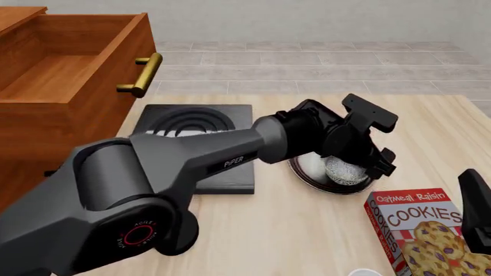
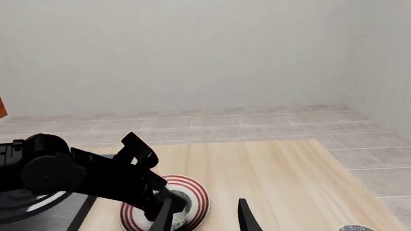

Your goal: Pick the akita bowl in the top layer of the wooden cabinet and place it on the plate.

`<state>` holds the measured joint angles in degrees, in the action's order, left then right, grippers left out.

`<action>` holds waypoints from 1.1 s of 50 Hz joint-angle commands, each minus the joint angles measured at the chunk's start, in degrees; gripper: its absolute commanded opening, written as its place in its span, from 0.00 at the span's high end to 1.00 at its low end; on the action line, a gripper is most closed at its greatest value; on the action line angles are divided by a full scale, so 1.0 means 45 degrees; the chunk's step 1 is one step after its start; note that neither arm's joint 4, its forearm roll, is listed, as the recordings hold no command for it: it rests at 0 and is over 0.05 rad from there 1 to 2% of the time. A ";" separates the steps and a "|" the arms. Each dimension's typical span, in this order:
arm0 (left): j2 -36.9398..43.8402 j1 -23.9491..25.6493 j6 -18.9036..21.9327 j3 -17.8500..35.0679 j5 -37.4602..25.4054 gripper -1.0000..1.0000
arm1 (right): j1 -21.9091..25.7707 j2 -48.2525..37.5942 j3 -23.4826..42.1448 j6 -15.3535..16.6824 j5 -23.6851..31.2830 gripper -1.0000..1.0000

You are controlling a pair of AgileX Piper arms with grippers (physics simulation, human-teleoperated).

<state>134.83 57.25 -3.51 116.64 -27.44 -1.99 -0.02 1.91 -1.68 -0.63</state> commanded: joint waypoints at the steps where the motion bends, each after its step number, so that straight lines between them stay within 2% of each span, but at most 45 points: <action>1: -0.0252 0.0025 0.0183 0.0662 -0.0617 0.00 | 0.0007 0.0000 -0.0008 0.0036 -0.0027 0.00; 18: -0.0200 -0.0043 0.0474 0.1828 -0.1483 0.00 | 0.0010 0.0000 -0.0034 0.0112 -0.0082 0.00; 37: -0.0617 -0.0316 0.0642 0.2131 -0.1906 0.00 | 0.0047 0.0000 -0.0009 0.0182 -0.0110 0.00; 55: -0.1559 -0.0317 0.0694 0.1935 -0.2085 0.00 | 0.0105 0.0001 -0.0041 0.0274 -0.0159 0.00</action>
<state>130.00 55.95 -0.45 125.56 -36.27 -1.66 -0.02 1.82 -0.69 -1.24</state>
